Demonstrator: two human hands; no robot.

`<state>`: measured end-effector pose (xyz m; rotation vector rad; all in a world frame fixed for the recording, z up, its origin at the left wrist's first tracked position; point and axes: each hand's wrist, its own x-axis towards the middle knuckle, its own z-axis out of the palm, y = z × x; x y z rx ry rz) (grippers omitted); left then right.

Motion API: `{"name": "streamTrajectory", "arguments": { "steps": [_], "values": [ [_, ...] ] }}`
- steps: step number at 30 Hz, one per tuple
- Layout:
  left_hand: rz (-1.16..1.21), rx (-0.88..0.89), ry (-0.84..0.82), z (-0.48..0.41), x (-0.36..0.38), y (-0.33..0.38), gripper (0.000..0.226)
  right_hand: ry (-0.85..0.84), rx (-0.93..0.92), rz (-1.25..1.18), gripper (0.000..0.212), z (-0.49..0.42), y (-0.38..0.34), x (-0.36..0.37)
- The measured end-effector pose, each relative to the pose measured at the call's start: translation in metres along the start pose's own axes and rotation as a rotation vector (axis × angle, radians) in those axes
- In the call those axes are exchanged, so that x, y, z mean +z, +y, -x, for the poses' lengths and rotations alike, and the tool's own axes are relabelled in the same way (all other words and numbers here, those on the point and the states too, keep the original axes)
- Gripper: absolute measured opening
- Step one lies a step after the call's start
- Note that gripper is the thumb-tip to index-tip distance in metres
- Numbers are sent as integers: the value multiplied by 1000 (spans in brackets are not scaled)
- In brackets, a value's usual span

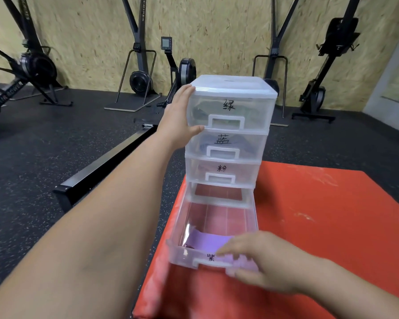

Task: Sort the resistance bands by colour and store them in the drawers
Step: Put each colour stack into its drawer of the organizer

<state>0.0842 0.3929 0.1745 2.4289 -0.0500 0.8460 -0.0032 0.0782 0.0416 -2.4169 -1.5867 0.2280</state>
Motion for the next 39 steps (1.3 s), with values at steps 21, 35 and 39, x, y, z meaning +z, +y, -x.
{"name": "streamTrajectory", "arguments": {
  "steps": [21, 35, 39],
  "values": [
    [32, 58, 70, 1, 14, -17, 104, 9, 228, 184, 71, -66, 103, 36],
    [-3, 33, 38, -2, 14, -17, 106, -65, 371, 162, 75, -107, 112, 9],
    [-112, -15, -65, 1, -6, 6, 104, 11, 398, 117, 76, -91, 91, -19]
  ]
}}
